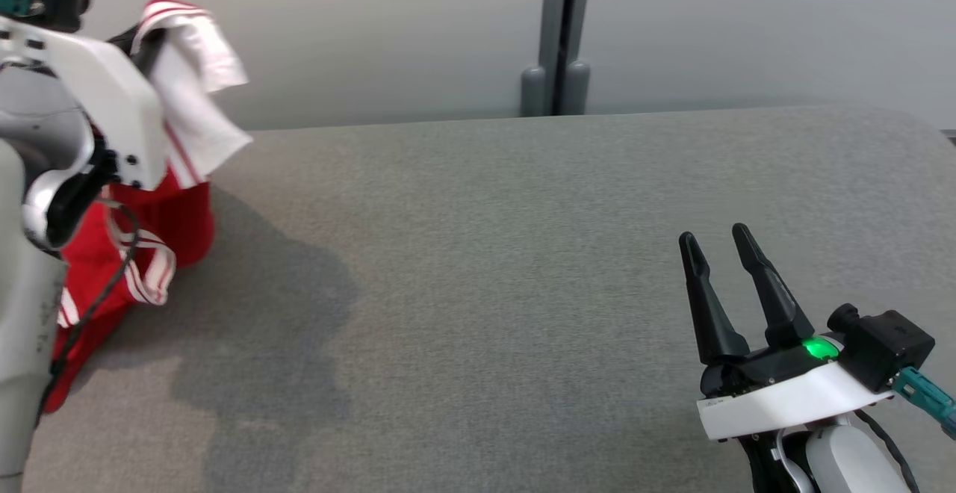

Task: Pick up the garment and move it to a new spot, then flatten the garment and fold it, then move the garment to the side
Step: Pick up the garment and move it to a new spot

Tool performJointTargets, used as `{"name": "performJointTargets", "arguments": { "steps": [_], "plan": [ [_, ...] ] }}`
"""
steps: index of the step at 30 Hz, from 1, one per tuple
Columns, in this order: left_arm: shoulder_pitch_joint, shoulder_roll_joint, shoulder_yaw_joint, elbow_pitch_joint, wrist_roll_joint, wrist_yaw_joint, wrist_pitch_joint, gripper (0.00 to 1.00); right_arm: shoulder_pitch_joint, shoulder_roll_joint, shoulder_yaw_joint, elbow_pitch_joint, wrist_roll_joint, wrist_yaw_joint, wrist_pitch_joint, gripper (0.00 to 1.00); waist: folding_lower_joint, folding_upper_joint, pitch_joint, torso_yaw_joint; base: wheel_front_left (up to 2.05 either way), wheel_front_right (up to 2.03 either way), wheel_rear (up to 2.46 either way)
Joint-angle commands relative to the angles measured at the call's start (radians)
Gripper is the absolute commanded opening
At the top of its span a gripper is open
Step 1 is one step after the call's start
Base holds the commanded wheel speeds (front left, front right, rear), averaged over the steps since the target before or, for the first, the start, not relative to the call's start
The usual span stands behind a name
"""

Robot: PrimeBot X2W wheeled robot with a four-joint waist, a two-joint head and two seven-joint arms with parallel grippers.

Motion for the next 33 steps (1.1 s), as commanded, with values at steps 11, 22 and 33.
{"name": "performJointTargets", "arguments": {
  "steps": [11,22,33],
  "plan": [
    [-0.003,-0.131,-0.093,-0.363,-0.159,0.001,0.101,0.00,0.023,-0.002,-0.037,-0.002,0.001,0.002,-0.012,1.00,0.0000,0.0000,-0.029,-0.125,0.00,0.00,0.00],
    [0.196,-0.165,-0.190,-0.385,-0.161,0.010,0.065,0.00,0.026,-0.015,-0.055,-0.001,-0.010,0.002,-0.014,1.00,0.0000,0.0000,0.000,-0.156,0.00,0.00,0.00],
    [0.410,-0.149,-0.197,-0.081,-0.071,0.073,-0.208,0.16,0.013,-0.025,-0.037,0.026,-0.013,0.002,-0.014,1.00,0.0000,0.0000,0.013,-0.154,0.00,0.00,0.00]
  ]
}}
